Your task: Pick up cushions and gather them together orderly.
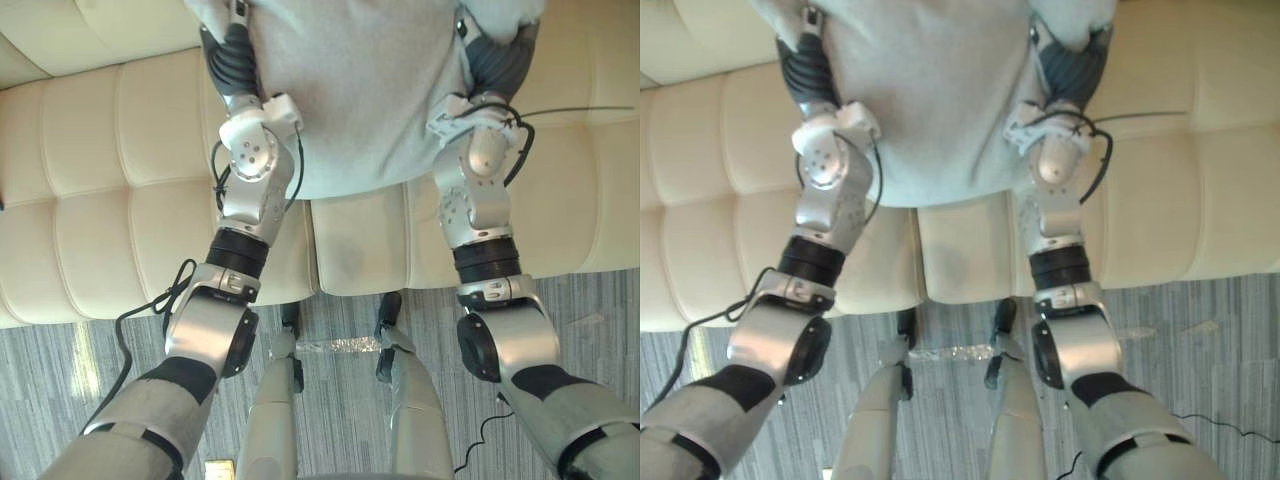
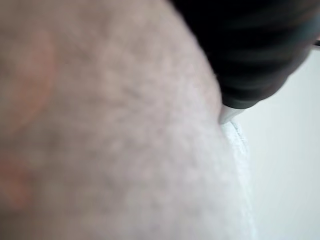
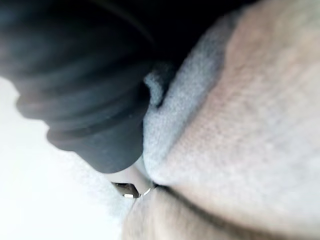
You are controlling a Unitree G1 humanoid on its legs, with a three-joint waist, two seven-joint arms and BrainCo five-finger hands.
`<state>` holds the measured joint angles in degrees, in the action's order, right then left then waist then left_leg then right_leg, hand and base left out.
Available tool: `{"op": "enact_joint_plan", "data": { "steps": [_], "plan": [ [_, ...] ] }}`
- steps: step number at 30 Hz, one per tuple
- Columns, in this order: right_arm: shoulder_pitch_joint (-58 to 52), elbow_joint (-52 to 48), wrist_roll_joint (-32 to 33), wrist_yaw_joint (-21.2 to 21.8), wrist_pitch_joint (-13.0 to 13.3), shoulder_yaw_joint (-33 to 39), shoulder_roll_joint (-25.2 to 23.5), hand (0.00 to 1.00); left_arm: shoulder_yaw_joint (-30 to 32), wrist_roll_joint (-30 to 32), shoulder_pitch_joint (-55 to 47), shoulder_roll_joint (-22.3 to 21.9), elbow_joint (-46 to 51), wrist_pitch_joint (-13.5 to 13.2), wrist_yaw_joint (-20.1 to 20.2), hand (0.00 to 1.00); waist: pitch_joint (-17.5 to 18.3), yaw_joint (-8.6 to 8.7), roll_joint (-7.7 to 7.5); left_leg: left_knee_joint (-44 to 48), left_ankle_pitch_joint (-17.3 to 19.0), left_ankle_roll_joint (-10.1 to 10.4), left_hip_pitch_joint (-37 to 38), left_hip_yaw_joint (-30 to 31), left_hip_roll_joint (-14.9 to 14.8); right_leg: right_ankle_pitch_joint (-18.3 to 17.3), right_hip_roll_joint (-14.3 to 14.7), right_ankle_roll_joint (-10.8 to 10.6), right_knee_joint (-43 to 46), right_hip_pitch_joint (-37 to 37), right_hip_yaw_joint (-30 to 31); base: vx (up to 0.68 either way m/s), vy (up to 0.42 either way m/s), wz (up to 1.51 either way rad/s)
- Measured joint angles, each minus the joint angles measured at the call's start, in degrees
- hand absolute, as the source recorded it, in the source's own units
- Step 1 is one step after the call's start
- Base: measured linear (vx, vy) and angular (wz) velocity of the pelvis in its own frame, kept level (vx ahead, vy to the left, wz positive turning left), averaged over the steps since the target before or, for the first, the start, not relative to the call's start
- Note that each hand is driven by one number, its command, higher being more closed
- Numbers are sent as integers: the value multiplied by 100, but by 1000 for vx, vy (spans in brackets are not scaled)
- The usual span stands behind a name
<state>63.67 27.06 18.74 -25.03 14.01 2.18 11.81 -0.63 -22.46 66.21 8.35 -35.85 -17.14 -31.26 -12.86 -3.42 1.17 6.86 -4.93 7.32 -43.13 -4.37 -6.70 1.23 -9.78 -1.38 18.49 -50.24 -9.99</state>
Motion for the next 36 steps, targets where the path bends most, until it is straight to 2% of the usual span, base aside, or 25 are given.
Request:
{"op": "enact_joint_plan", "data": {
  "steps": [5,9,12,14,18,19,21,24,28,30,33,36],
  "plan": [
    [335,157,63,85,96,213,252,0,241,-29,179,255,-122,-6,189,0,-52,-6,-6,-55,-26,41,-112,-3,-4,28,9,-15,-71,-97,-14,7,0,0],
    [354,232,457,268,189,364,705,0,475,-190,173,530,-256,-6,428,0,-52,8,-6,-59,-26,41,-94,1,-5,36,3,-23,-70,-65,-34,16,1,0],
    [319,586,1054,462,207,734,1182,0,861,-537,-28,852,-359,-6,675,0,-52,30,-6,-57,-26,41,39,4,-22,36,11,-22,-71,85,-80,37,-4,0],
    [-23,582,1253,636,242,886,1528,0,1168,-736,-529,1054,-356,-14,835,0,-53,36,-8,-57,-24,41,279,-10,-54,35,39,-23,-83,333,-92,44,-15,-5],
    [-1116,207,1398,841,337,905,1757,0,1371,-932,-1847,1086,13,-80,1047,0,-49,57,-17,-56,-20,37,692,-34,-116,28,95,-25,-82,759,-103,64,-33,-2],
    [-1644,-164,1395,915,340,905,1756,0,1366,-930,-2384,1019,239,-98,1132,0,-48,62,-18,-55,-15,34,796,-56,-120,19,101,-32,-80,860,-100,49,-29,-1],
    [-2540,-656,1323,1062,355,891,1675,0,1271,-909,-3236,806,560,-100,1211,0,-48,56,-19,-55,84,9,1013,-84,-114,-98,99,-75,-74,1074,-83,47,-24,0],
    [-4280,-1375,1081,1328,349,832,1066,0,796,-729,-4887,139,938,-72,1436,0,-35,60,-46,6,346,-39,1557,-149,-74,-422,72,-83,50,1591,-32,53,-5,0],
    [-5807,-1423,593,1736,254,635,292,0,190,-53,-6384,-278,955,73,1883,0,50,32,-168,157,601,-21,2154,-232,-73,-692,78,-75,185,2119,-9,10,-5,-10],
    [-6402,-1122,125,1938,174,597,-132,0,91,368,-6836,-405,792,176,2122,0,180,30,-223,121,653,-33,2443,-236,-112,-786,97,-121,175,2391,-23,0,-13,-7],
    [-7052,-117,-141,2086,11,596,-601,0,82,874,-7150,-600,-46,316,2312,0,616,50,-245,117,738,2,2810,-234,-133,-850,113,-159,90,2804,-67,58,5,0],
    [-7318,671,-298,2189,-99,628,-872,0,208,1210,-7259,-728,-727,425,2398,0,875,62,-234,9,784,-15,3150,-268,-137,-831,133,-199,-104,3181,-82,69,34,-4]
  ]
}}
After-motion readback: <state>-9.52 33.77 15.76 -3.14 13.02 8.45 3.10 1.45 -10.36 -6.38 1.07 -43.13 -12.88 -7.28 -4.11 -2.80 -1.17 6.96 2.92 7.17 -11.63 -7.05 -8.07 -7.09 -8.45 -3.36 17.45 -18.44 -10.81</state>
